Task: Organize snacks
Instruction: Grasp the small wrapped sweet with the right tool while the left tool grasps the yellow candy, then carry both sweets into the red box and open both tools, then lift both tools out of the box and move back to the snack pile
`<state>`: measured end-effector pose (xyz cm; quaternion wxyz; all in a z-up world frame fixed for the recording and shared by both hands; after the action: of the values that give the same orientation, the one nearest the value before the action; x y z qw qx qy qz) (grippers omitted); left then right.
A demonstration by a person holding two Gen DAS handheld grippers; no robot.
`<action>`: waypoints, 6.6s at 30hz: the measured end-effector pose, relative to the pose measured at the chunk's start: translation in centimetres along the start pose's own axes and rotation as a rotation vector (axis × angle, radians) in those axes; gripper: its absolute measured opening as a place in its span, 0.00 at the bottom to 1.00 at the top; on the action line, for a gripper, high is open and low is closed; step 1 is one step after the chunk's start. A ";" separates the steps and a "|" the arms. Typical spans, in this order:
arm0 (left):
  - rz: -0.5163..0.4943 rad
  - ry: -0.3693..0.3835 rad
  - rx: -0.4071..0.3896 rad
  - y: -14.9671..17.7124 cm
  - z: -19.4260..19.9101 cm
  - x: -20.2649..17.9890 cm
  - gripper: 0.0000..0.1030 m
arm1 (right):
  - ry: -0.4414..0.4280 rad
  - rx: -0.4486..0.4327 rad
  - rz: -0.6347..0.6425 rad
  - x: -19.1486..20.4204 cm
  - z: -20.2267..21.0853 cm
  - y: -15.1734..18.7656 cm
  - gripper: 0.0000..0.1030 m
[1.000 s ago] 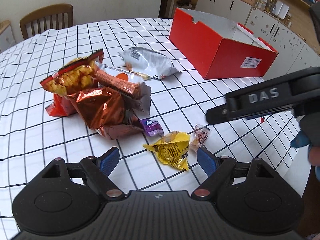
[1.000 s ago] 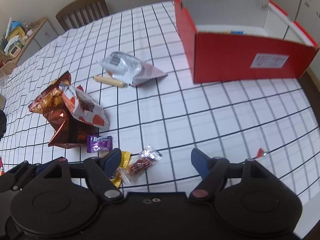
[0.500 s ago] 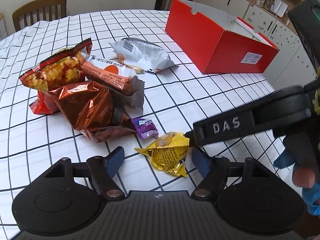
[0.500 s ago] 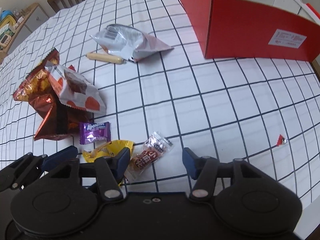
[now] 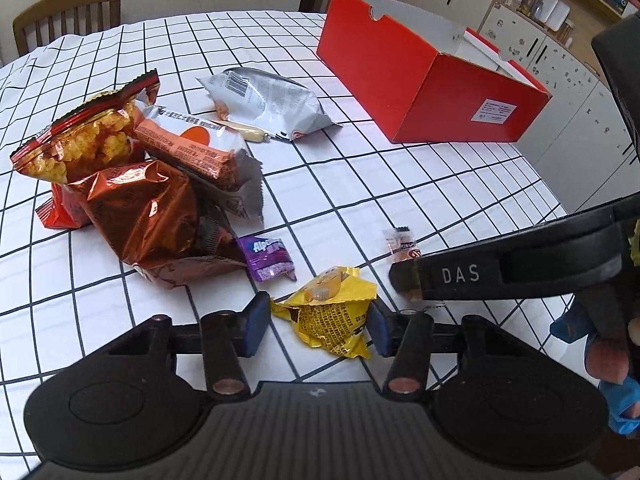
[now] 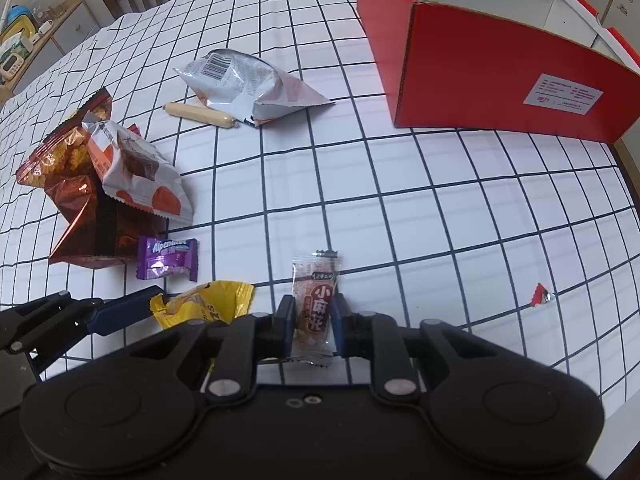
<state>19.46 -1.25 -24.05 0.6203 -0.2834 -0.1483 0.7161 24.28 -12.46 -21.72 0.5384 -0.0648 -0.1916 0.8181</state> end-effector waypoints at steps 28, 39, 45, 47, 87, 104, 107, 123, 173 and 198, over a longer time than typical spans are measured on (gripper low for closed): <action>0.087 0.023 -0.015 -3.4 4.8 -3.5 0.43 | -0.073 -0.171 0.017 -4.5 9.4 -0.2 0.15; 0.045 0.035 -0.117 -8.5 8.0 -7.2 0.43 | -0.095 -0.277 0.032 -6.7 14.2 -3.0 0.15; -0.001 0.036 -0.172 -11.8 9.0 -9.6 0.43 | -0.092 -0.330 0.043 -8.5 16.0 -5.1 0.15; -0.014 0.035 -0.187 -12.9 9.0 -10.4 0.43 | -0.086 -0.349 0.048 -9.2 16.5 -5.9 0.15; -0.013 -0.165 -0.129 -27.7 -7.8 -14.7 0.43 | -0.012 -0.294 0.166 -21.3 6.9 -19.8 0.15; -0.019 -0.236 -0.008 -27.9 -15.0 -14.1 0.43 | -0.035 -0.157 0.214 -22.0 2.3 -19.6 0.15; -0.030 -0.246 0.014 -27.8 -15.8 -14.1 0.43 | -0.035 -0.147 0.221 -22.1 2.0 -19.5 0.15; -0.057 -0.273 0.042 -27.5 -16.3 -14.1 0.55 | -0.075 -0.115 0.174 -22.4 1.4 -18.7 0.26; -0.043 -0.103 -0.244 -21.5 6.3 -10.1 0.72 | -0.145 -0.416 0.088 -12.4 16.5 -14.3 0.98; 0.043 -0.176 -0.295 -11.9 13.6 1.4 0.80 | -0.255 -0.415 0.157 0.9 15.5 -6.1 1.00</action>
<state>20.88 4.21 -6.79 0.5410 -0.3107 -0.2994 0.7219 24.29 -13.29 -5.05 0.4199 -0.0850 -0.4159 0.8022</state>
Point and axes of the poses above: each gripper's, at about its wrist camera, not at the fingertips, and z roughly against the way its jaws point, x to its left, y to its underside, the point moved 10 cm from there along -z, roughly the way its jaws point, and after that the axes turned 2 degrees about -x, right-handed, at the moved point
